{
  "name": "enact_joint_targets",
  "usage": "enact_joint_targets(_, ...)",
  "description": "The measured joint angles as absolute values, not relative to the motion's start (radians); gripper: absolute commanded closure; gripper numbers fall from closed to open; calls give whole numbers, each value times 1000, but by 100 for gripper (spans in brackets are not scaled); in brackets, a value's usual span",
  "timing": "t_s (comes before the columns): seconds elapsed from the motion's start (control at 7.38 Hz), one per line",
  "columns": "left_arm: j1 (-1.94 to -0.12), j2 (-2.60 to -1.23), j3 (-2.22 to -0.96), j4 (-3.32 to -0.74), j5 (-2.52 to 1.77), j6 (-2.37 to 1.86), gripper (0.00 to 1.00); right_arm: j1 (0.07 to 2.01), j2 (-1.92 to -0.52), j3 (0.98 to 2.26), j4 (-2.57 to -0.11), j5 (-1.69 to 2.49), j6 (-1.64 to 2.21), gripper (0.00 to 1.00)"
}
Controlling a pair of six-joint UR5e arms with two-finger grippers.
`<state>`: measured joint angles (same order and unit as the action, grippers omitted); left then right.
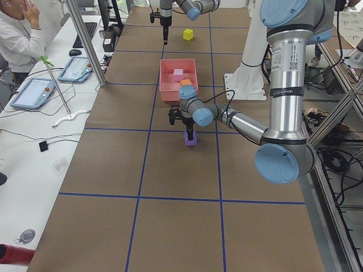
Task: Place blocks into pink bin with both arms
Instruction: 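Lower the left gripper onto the purple cube while the right gripper withdraws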
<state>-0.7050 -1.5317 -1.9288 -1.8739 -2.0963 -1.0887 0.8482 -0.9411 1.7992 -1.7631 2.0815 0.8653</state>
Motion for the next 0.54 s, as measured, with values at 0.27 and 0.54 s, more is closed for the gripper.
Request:
enact_joint_targets(0.27, -667, -1536, -1909, -1874, -2084, -1085, 50, 859, -971, 1809, -1763, 2082, 818, 0)
enact_joint_targets(0.54, -656, -1548, -1907, -1874, -2072, -1083, 100, 865, -981, 1814, -1762, 2083, 802, 0)
